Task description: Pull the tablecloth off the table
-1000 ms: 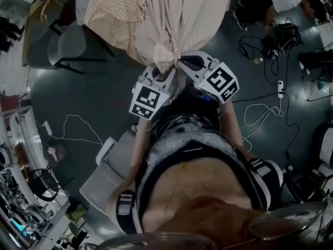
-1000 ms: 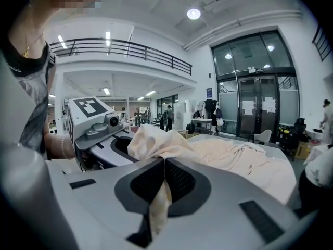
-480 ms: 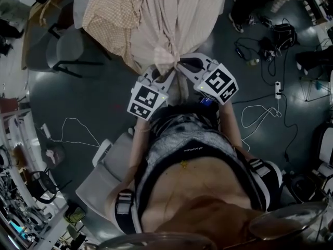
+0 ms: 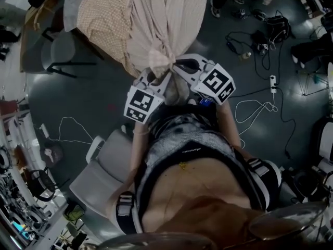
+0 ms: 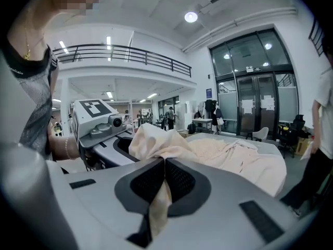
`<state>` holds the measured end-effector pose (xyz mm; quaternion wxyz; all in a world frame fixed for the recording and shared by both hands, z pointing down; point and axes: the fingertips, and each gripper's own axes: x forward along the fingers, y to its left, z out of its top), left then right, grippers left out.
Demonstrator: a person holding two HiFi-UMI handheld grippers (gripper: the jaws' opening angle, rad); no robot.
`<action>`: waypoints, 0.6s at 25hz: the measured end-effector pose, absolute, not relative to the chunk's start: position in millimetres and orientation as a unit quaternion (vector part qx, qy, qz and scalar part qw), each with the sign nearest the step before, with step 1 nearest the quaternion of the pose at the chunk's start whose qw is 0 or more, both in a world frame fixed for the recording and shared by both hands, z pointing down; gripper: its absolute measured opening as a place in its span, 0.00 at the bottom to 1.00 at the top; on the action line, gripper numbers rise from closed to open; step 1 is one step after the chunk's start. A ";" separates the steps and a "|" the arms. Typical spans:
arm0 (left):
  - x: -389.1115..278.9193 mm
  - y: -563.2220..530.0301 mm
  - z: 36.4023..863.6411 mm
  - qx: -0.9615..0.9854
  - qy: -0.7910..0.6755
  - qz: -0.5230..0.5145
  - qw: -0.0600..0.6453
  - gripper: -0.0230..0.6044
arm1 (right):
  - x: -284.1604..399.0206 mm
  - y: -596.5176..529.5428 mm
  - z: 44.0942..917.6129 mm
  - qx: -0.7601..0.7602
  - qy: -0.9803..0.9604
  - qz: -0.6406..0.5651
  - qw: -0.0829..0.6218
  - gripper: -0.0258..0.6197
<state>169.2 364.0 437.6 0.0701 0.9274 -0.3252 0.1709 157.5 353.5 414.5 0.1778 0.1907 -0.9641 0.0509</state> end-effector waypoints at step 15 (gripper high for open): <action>224.3 410.3 432.7 0.918 -0.349 0.171 0.077 0.07 | 211.6 400.8 409.3 0.161 -0.970 0.042 0.178 0.14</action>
